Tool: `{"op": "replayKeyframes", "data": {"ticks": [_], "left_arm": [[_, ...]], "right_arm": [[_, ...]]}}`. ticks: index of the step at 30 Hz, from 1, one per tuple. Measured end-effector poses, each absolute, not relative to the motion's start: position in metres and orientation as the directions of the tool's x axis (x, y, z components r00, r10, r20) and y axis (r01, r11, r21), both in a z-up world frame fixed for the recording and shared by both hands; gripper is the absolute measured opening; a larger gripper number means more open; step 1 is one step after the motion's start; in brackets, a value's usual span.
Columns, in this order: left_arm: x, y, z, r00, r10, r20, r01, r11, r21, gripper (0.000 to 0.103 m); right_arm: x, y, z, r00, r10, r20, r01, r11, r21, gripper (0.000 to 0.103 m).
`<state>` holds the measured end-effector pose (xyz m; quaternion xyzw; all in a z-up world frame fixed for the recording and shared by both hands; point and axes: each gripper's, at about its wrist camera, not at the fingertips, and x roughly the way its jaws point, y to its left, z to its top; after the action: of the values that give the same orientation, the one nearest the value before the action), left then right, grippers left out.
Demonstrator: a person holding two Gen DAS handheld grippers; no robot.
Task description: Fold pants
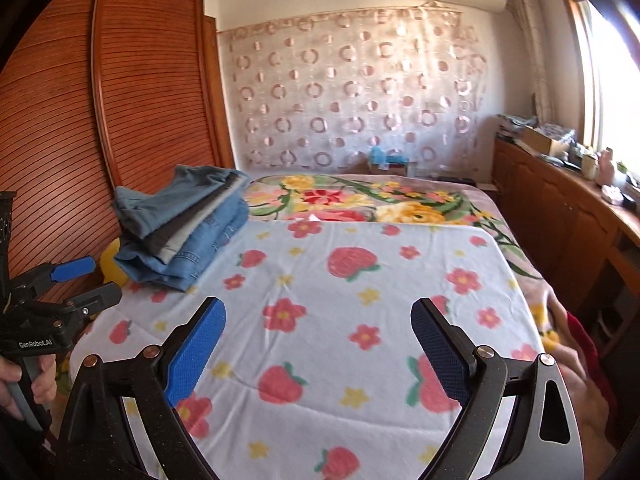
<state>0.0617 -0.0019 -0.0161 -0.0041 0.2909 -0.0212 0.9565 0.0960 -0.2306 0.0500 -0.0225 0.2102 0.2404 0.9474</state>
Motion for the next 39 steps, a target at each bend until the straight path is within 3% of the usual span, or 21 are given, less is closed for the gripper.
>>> {"op": "replayKeyframes", "data": {"ticks": [12, 39], "left_arm": [[0.062, -0.026, 0.005, 0.848, -0.046, -0.528, 0.052, 0.999, -0.004, 0.093], [0.04, -0.017, 0.058, 0.905, -0.029, -0.424, 0.03, 1.0, -0.004, 0.093]], "right_arm": [[0.07, -0.219, 0.062, 0.832, 0.395, -0.389, -0.402, 0.913, 0.069, 0.099], [0.034, -0.234, 0.067, 0.902, 0.353, -0.249, -0.355, 0.934, 0.037, 0.099]]}}
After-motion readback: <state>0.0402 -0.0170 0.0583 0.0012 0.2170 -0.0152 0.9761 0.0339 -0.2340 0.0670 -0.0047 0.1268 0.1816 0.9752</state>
